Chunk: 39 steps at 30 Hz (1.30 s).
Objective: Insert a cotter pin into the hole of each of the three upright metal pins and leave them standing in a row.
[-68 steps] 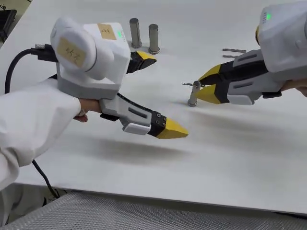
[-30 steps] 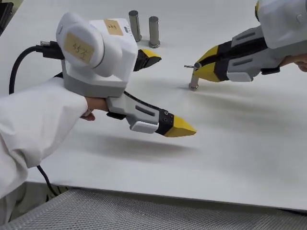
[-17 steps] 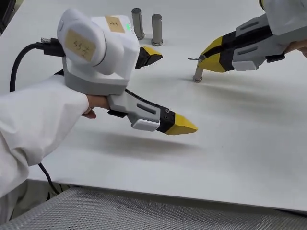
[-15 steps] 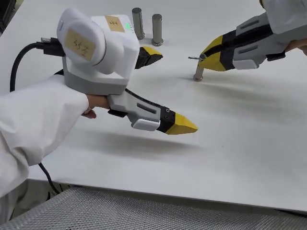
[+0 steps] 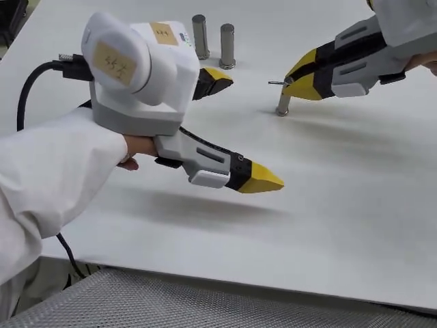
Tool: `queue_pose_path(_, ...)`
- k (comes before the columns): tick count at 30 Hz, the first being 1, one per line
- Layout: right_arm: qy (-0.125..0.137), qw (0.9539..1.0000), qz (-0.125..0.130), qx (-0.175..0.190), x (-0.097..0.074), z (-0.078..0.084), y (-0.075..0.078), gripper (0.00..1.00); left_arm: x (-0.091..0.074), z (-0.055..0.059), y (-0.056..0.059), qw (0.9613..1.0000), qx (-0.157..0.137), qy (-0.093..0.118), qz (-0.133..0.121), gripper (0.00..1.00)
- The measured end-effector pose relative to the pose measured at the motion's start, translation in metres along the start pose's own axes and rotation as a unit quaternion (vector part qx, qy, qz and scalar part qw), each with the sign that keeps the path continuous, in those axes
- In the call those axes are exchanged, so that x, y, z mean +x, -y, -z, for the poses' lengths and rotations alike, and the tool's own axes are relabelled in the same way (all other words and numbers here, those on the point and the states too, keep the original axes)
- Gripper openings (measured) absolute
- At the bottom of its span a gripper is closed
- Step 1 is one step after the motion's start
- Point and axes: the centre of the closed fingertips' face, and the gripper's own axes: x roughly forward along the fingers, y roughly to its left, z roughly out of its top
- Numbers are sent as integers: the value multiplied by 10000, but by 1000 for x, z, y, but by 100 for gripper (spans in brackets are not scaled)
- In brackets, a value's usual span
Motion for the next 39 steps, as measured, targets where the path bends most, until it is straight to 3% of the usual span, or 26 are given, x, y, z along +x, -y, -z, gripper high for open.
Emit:
queue_pose_path(9,-115,9999,7,42,2,4,-4,6,-2,3,-1,10000,-19,-39,-32,96)
queue_pose_path(15,-87,9999,21,100,1,2,-5,18,-5,3,-5,9999,-31,-32,-98,96)
queue_pose_path(24,259,9977,329,534,-22,2,-5,28,-10,3,-4,9999,-80,-28,-139,97)
queue_pose_path(28,452,9954,453,715,-38,1,-14,34,-12,5,-6,9996,-153,-62,-224,97)
queue_pose_path(30,727,9918,450,951,-45,-6,-22,41,-13,5,-6,9995,-173,-62,-245,97)
queue_pose_path(34,459,9933,682,807,-54,4,-33,52,-17,4,-5,9993,-237,-73,-266,97)
queue_pose_path(39,397,9908,835,994,-58,12,-49,65,-22,-2,-3,9993,-262,-31,-260,99)
